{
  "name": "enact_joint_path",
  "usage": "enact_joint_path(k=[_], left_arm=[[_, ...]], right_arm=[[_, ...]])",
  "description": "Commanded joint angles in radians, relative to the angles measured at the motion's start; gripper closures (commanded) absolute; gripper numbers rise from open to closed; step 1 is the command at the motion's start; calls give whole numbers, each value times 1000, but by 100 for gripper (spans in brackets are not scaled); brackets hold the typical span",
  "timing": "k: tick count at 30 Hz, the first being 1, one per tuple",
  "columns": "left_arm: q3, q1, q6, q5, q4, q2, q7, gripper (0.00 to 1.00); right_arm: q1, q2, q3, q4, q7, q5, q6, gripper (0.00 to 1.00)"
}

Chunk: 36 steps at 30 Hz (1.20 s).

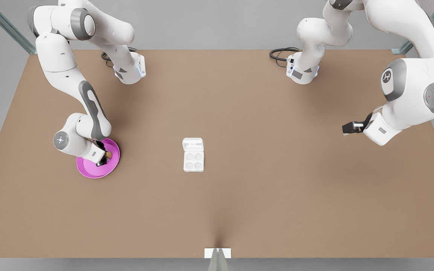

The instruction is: Pack egg into the box and close the box lid

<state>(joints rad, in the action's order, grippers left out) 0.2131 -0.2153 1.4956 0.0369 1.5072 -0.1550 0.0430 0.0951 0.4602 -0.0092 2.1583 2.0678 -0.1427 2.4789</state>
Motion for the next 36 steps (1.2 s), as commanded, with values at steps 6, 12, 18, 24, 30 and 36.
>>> enact_joint_path(k=[6, 12, 18, 24, 30, 36], left_arm=[[0, 2, 0, 0, -1, 0, 0, 0], [0, 1, 2, 0, -1, 0, 0, 0], [0, 1, 2, 0, -1, -5, 0, 0], [0, 1, 2, 0, -1, -5, 0, 0], [0, 1, 2, 0, -1, -6, 0, 0], [0, 1, 3, 0, -1, -8, 0, 0]], right_arm=[[0, 2, 0, -2, 0, 0, 0, 45], [2, 6, 0, -3, 0, -1, 0, 45], [-15, -12, 3, -97, -17, -41, -77, 45], [-222, 83, 18, -354, -255, -107, -112, 44], [-491, 199, 18, -514, -549, -244, -104, 44], [-606, 239, 28, -549, -681, -310, -92, 44]])
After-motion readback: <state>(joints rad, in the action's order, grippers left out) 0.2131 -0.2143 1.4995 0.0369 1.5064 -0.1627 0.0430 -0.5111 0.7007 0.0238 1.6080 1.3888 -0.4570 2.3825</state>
